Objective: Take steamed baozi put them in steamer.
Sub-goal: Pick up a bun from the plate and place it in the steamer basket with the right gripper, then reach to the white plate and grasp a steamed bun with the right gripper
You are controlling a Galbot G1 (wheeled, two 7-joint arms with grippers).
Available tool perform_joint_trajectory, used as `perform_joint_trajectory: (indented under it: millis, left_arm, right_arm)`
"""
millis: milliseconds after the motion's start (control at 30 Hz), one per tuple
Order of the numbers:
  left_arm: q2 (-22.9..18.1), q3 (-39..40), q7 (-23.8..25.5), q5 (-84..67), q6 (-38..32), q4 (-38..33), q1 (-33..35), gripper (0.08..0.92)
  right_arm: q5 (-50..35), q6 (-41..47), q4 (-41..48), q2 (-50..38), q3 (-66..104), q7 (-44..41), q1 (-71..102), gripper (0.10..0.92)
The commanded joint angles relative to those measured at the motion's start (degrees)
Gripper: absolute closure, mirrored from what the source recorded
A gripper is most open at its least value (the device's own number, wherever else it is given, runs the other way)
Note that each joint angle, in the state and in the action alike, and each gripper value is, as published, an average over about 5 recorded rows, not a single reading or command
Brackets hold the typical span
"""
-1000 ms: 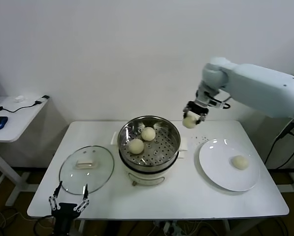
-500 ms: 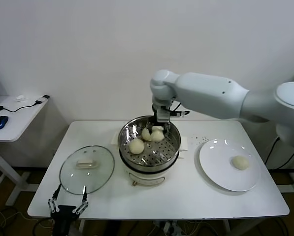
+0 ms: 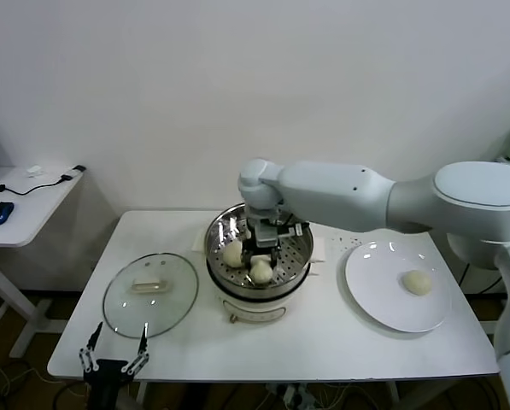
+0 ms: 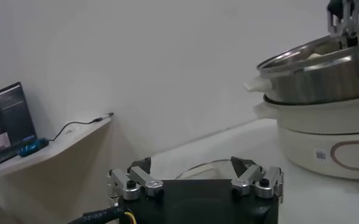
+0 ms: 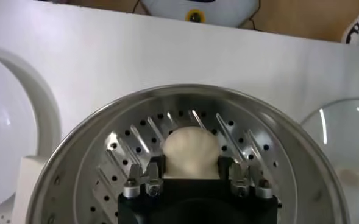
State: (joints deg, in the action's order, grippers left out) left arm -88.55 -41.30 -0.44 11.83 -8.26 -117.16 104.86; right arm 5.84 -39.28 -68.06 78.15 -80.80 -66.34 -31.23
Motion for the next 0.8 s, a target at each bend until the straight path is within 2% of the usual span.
perform_joint_trajectory:
  millis: [33,133,400,533,667,800]
  left_arm:
    - [0.0,-0.1,0.0,-0.2,-0.3,0.4,0.2,0.177]
    - [0.0,-0.2,0.0,-0.2,-0.3,0.3,0.2,0.177]
    - [0.1,-0.2,0.0,-0.2,-0.5,0.4,0.2,0.177]
    - [0.2,-0.1,0.0,-0.2,-0.5,0.4,0.2,0.177]
    - [0.4,0.0,0.0,-0.2,-0.5,0.1,0.1,0.177]
    - [0.6,0.2,0.0,-0.3,-0.5,-0.3,0.1,0.177]
  right_arm:
    - [-0.3,-0.3,-0.1,1.0,-0.5,0.0,1.2,0.445]
    - [-0.1,-0.3,-0.1,1.0,-0.1,0.0,1.0,0.420]
    - [0.6,-1.6,0.2,-0.2,2.0,-1.5,-0.7,0.225]
    - [-2.1,-0.4,0.7,-2.2,2.6,-1.3,-3.7,0.204]
    - [-9.6,6.9,2.7,-6.4,0.5,1.3,-8.8,0.203]
    - [-22.5,22.5,2.3,-13.8,-10.2,6.9,-16.4,0.203]
